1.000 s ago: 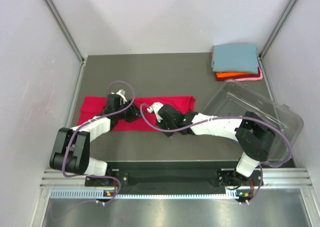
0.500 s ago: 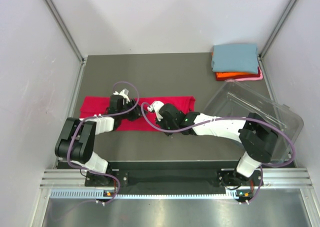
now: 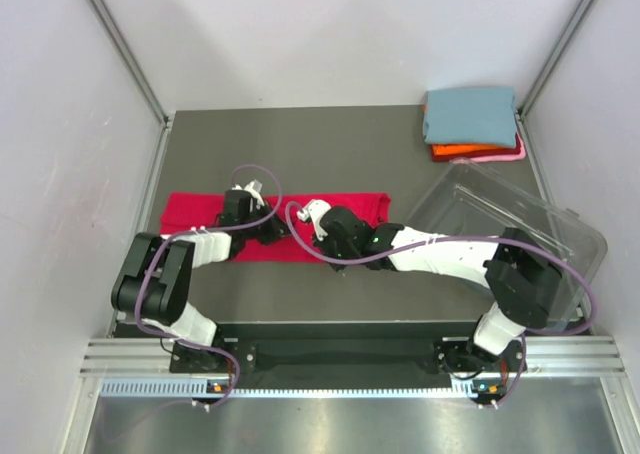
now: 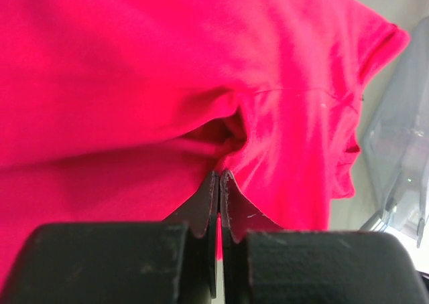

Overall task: Fold and stack the t-shirts
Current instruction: Fold the tshirt

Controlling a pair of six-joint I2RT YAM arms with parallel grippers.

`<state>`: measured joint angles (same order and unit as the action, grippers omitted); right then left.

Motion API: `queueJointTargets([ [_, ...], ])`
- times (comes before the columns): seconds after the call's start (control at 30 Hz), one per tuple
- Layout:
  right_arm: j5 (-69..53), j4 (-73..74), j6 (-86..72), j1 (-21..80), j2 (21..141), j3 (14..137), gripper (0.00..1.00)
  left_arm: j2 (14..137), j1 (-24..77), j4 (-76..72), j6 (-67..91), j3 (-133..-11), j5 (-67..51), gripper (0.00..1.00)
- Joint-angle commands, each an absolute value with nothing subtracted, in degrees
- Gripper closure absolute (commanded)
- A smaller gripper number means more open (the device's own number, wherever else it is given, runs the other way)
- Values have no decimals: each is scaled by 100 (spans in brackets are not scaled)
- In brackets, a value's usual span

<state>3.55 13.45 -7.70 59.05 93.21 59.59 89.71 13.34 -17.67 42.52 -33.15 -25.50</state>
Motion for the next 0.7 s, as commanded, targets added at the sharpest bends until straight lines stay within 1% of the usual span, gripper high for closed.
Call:
queueJointTargets([
  [0.0,422,1353,-984,5994,8904,6038,100,8588,1354,-1004,4219,-3647,-2286,100],
  [0.2,413,1169,-1406,6038,8912,5950,100,8472,1354,-151,4184,-4034,-1934,100],
  [0.67,1204,756,-2566,6372,9272,5845,100,8815,1354,413,4052,-4350,-1705,100],
])
